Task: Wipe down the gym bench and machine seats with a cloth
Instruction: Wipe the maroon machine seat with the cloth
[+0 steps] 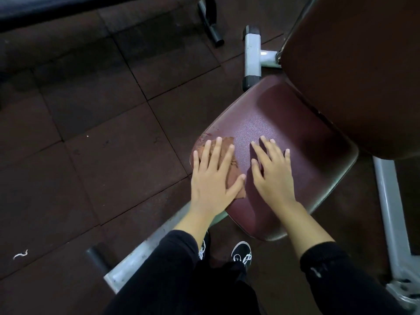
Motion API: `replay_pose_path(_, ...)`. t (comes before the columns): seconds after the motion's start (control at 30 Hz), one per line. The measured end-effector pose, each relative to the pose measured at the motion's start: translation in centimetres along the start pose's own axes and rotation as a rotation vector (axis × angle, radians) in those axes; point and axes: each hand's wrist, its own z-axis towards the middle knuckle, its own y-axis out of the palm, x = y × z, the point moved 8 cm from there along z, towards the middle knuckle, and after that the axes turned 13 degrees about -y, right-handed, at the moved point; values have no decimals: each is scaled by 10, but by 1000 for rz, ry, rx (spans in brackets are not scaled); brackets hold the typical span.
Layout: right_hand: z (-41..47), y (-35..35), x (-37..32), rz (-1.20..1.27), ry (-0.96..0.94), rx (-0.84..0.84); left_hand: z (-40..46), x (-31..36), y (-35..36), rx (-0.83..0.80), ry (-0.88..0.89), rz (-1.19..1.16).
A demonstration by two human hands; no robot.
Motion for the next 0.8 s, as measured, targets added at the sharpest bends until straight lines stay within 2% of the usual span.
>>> replay_pose_path(0.07, 1, -1, 1, 11, 7, 18, 3, 7, 2, 12, 39, -1)
replay_pose_path(0.27, 2, -1, 1, 1, 12, 44, 50, 0, 5, -26, 7, -79)
replay_pose_path(0.43, 2, -3, 1, 15, 13, 54, 61, -48, 1, -127, -407, -310)
replay_pose_path(0.53, 1, -3, 1, 34, 24, 52, 25, -59, -4, -88, -452, -343)
replay_pose_path(0.6, 1, -2, 1, 65, 33, 50, -5, -54, -5, -61, -375, -258)
replay_pose_path(0.73, 1, -3, 3, 98, 39, 55, -27, -5, 6, -81, 4, -50)
replay_pose_path(0.8, 1, -3, 3, 103, 34, 46, -10, 7, 7, -94, 32, -54)
